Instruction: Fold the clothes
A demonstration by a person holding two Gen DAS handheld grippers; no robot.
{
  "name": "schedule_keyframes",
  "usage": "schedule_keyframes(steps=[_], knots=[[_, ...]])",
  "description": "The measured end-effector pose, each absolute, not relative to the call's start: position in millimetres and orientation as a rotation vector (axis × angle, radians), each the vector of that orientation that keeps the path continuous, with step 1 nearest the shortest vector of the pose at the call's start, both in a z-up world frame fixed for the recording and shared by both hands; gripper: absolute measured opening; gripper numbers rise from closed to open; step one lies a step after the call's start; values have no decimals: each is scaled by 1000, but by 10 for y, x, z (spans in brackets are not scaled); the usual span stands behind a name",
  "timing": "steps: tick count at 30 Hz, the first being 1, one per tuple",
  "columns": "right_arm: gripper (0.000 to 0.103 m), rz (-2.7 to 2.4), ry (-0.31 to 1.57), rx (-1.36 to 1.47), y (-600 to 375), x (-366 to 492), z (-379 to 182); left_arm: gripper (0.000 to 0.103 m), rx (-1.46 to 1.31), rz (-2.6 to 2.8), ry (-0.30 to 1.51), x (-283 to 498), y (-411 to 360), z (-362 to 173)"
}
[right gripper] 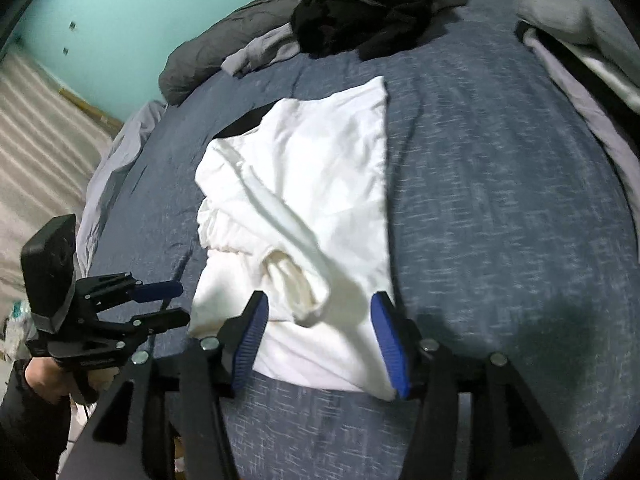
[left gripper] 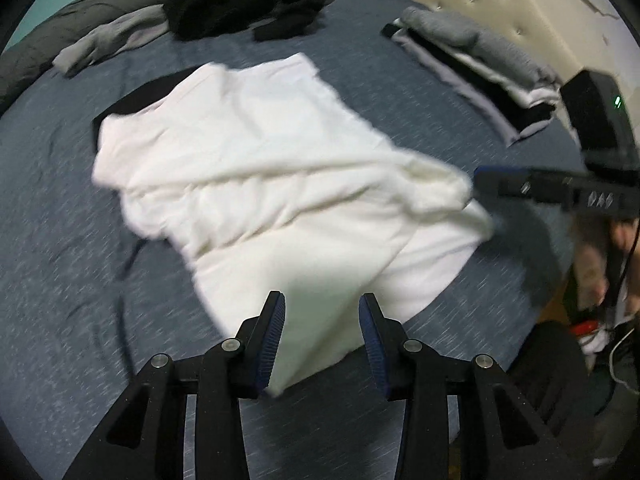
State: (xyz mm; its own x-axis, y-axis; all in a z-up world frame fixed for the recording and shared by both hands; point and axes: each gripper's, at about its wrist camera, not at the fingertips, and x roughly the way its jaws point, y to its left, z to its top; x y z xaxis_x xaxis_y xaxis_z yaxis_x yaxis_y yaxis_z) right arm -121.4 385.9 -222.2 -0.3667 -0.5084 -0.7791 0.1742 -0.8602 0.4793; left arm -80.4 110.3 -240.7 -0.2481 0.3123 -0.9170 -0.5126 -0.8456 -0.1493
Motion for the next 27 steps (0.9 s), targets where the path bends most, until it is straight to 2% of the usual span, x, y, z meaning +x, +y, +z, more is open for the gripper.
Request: schedule_keyframes(steps=[4,11,19,21,22,23,27], knots=[[59,-2260,-344,1470,3669,-1242,-2212,42,-1523,2125,276,-752,965,-2530],[59,-2286,-150,1505,3401,-1282,-2257,42,-1505,2084,312,-654,972,-2670],[59,-2293,-27,1547,3255,-1333,-2377,42,-1496,2092,332,-621,946,-2796],[59,-2290,-2,1548,3227,-1338,-2405,36,-1492,2087,340,-613,941,-2817],[54,-2291,-2,1546,3232,-1344,-2417,33,-1491,2086,344,-611,937,-2825],[43,-2292,-6,1549,3240,-1350,-2430,26,-1489,2087,347,-611,931,-2830],[16,-2294,-21,1542,3282,-1361,-2453,7,-1480,2092,351,-615,899,-2836]])
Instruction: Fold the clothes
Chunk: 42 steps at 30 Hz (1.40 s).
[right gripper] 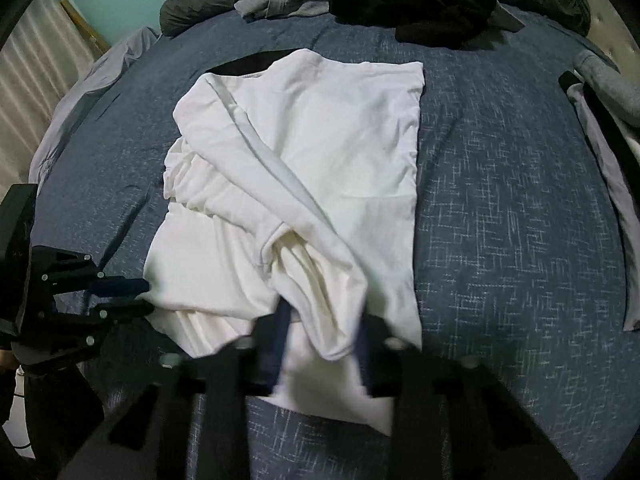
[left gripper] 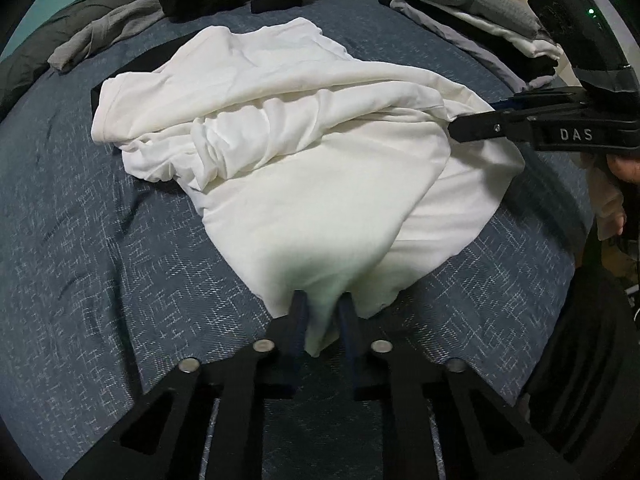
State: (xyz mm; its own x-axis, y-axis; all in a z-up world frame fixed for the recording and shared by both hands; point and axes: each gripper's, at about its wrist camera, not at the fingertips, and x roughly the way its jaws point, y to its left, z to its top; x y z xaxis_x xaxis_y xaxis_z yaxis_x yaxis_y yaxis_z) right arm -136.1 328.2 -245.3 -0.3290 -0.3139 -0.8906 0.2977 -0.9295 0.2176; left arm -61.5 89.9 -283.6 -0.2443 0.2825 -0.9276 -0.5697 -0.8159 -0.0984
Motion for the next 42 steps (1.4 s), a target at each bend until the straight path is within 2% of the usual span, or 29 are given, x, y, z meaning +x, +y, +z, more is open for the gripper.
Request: schedule_keyframes(steps=[2,5,18,26,32,36,38,42], knots=[[8,-2302,-29,1520,3302,-1350,-2412,3,-1469,2095,340,-618,874,-2815],[5,-2306,-39,1493,3324,-1331,-2314,2,-1447,2104,329,-612,833,-2746],[5,-2297,-97,1445,3499,-1121,-1992,2,-1380,2143,352,-583,634,-2378],[5,-2263,-245,1552,3779,-955,-2450,2,-1411,2091,395,-390,711,-2589],[5,-2249,-289,1599,3845,-921,-2700,2,-1451,2065,413,-362,774,-2795],[8,-2251,-255,1607,3836,-942,-2662,7,-1489,2066,284,-459,670,-2764],[11,-2263,-208,1610,3851,-928,-2631,17,-1478,2087,226,-485,587,-2690],[16,-2303,-138,1574,3921,-885,-2494,26,-1460,2149,118,-601,348,-2541]])
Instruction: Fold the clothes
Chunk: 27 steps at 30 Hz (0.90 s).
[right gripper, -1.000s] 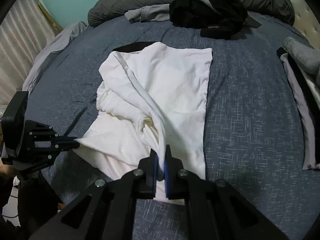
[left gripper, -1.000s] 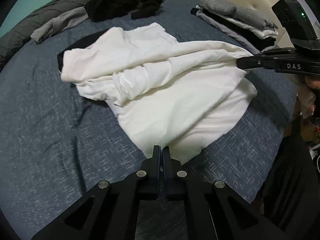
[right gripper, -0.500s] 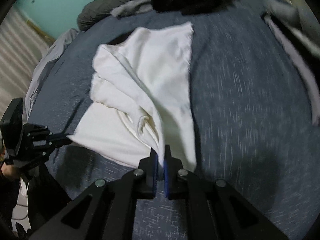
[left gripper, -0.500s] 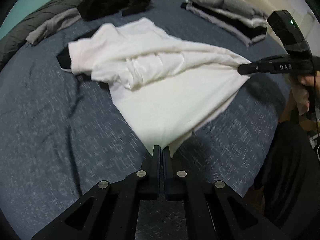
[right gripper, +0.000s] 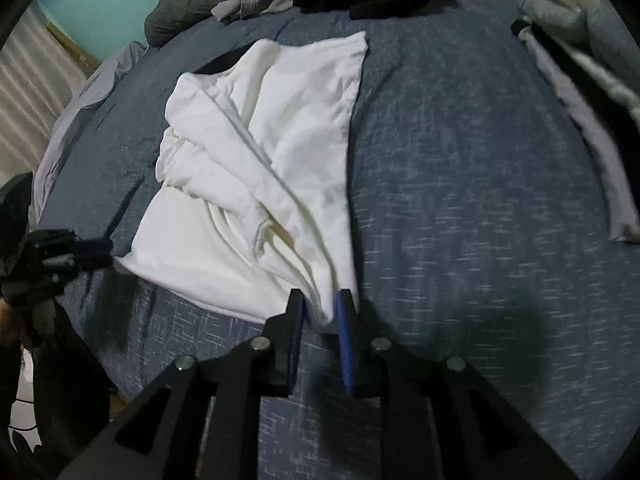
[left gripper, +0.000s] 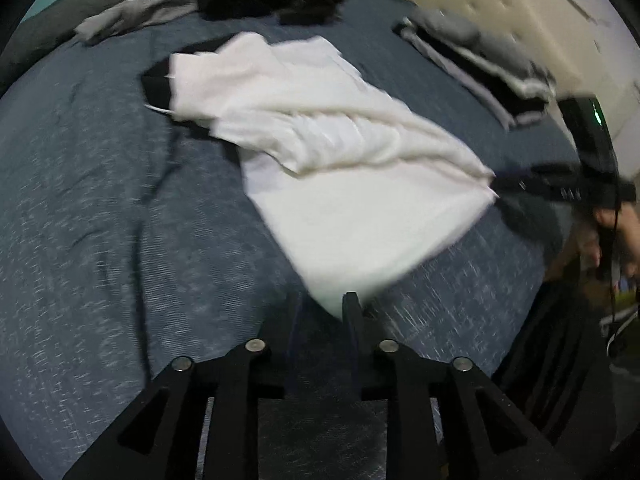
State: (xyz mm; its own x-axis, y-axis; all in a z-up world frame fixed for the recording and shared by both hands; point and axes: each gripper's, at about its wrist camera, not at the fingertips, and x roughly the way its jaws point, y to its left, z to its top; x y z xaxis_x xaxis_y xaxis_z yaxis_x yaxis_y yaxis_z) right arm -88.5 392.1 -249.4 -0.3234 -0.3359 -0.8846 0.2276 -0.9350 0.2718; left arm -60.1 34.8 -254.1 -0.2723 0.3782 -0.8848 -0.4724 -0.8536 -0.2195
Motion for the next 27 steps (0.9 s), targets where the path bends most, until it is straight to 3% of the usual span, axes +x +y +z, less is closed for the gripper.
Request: schedule_keyframes(steps=[4,8,16,27], knots=[[28,-2361,-139,1471,3903,-963,-2252,37,-1437,2255,17,-794,105,-2457],[37,-2375,-126,1395,3676,-1216,-2081,37,-1402,2359,-110,-1071,-67,-2500],[38,-2337,84,1295,2757,-1742,-1962,37,-1377,2457,-280,-1329,-389,-2716],[38,-2294,335,1289,1639,-2075,-2271,37,-1422,2456,-402,-1417,-726,-2990]])
